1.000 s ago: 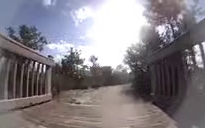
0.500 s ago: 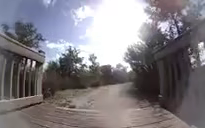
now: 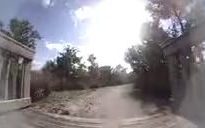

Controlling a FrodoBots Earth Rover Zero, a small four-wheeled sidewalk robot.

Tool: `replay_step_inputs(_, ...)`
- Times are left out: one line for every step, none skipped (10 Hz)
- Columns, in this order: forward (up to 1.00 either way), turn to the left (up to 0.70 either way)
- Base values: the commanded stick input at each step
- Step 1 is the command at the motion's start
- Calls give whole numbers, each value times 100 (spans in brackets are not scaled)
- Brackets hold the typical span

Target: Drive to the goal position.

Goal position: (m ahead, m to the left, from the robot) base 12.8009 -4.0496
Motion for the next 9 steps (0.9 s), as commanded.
replay_step_inputs(70, 0)
replay_step_inputs(70, 0)
replay_step_inputs(70, 0)
replay_step_inputs(70, 0)
replay_step_inputs(70, 0)
replay_step_inputs(70, 0)
replay_step_inputs(70, 0)
replay_step_inputs(70, 0)
replay_step_inputs(70, 0)
